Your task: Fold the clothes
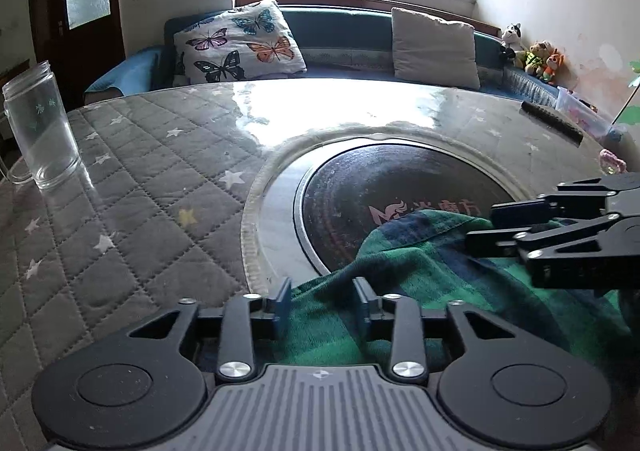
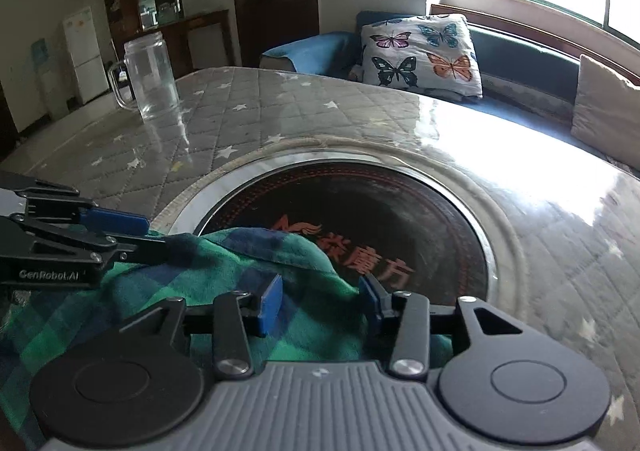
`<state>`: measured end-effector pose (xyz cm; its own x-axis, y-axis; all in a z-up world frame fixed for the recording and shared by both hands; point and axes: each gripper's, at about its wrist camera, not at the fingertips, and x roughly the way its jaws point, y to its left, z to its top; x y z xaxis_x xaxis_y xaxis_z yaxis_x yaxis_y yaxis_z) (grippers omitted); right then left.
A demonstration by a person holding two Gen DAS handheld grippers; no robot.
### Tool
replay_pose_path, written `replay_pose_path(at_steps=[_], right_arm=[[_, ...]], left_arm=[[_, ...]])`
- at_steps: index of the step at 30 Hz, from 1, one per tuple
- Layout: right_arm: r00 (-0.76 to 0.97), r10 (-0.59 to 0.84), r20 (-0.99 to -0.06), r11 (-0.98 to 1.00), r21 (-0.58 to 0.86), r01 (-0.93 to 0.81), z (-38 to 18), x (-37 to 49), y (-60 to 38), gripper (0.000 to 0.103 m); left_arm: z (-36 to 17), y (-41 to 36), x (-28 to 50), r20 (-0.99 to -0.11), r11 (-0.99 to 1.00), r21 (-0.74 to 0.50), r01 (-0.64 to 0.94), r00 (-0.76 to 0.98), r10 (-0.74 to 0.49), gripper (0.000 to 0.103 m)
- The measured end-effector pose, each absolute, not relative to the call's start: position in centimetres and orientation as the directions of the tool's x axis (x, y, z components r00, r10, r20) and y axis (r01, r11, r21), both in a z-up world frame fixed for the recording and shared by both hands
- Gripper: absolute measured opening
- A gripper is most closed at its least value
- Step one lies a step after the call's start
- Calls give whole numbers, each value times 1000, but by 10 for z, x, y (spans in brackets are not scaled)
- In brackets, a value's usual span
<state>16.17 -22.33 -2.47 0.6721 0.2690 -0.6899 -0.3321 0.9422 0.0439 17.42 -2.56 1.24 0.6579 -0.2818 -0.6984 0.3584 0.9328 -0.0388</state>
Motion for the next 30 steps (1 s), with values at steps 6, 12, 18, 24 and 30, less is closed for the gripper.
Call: replay_pose_path(at_steps=[6, 12, 18, 24, 30], right_arm=[[668, 237, -705, 948, 17, -319, -35, 174, -215, 56], [672, 216, -709, 951, -5, -310, -34, 180, -212, 63], [689, 199, -697, 950, -35, -309, -27, 172, -213, 70], [710, 193, -677, 937, -87, -338, -21, 146, -209, 85], [747, 151, -648, 924, -177, -340, -24, 125, -199, 89]], left_arm=[[16, -28, 175, -688, 936, -37, 350, 670, -278, 66], [11, -42, 178, -691, 932, 4, 362, 674, -259, 80], [7, -41, 186, -699, 944, 29, 329, 682, -217, 83], [4, -41, 186, -698, 948, 41, 314, 689, -198, 88], [5, -42, 183, -694, 951, 53, 305, 696, -184, 88]])
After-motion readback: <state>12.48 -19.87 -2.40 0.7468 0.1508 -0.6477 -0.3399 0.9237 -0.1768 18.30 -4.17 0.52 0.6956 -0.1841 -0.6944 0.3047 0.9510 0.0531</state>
